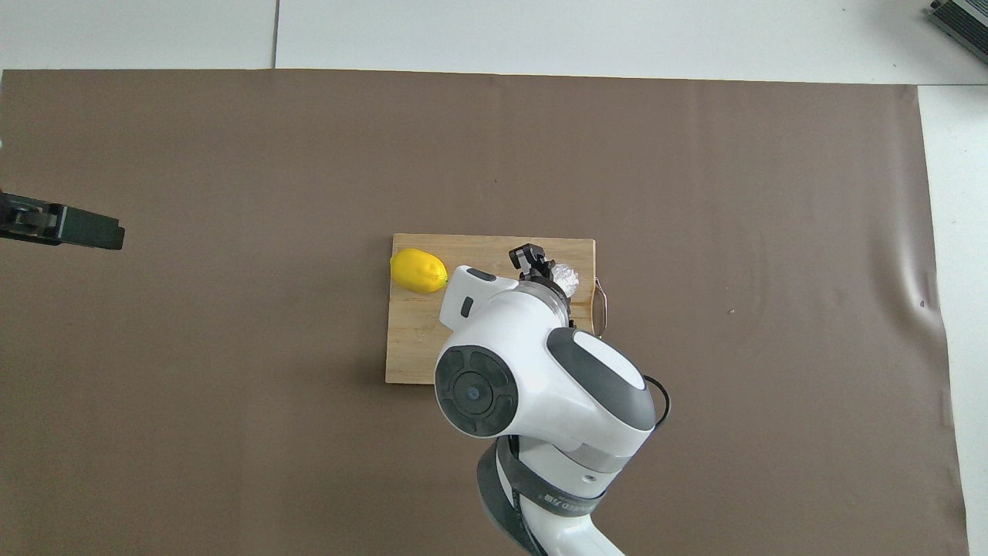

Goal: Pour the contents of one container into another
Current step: 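Tilt the glass cup with the right gripper over the jigger cup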

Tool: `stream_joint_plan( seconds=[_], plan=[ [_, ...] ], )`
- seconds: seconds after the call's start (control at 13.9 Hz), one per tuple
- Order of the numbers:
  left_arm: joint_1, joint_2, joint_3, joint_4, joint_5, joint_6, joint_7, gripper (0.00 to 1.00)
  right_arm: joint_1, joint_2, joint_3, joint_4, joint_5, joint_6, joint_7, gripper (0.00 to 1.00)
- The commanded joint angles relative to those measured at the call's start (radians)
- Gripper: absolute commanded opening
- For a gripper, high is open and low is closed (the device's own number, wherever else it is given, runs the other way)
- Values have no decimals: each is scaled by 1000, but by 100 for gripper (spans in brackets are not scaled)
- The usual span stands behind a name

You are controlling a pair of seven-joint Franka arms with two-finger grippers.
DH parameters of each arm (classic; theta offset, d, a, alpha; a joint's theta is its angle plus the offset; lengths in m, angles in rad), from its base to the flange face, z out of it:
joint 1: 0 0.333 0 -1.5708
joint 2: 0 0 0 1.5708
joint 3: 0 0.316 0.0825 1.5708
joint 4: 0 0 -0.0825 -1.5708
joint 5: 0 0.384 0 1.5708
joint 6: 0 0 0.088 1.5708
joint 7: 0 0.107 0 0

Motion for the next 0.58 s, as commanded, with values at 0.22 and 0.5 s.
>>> stream_joint_plan(
  seconds=[0.22, 0.5],
  plan=[
    [-8, -2, 7, -7, -3, 16, 0, 100, 10, -10, 11, 15, -26, -34, -12, 17],
    [-8, -2, 7, -7, -3, 16, 0, 100, 11, -8, 13, 23, -60, -38, -14, 17]
  ],
)
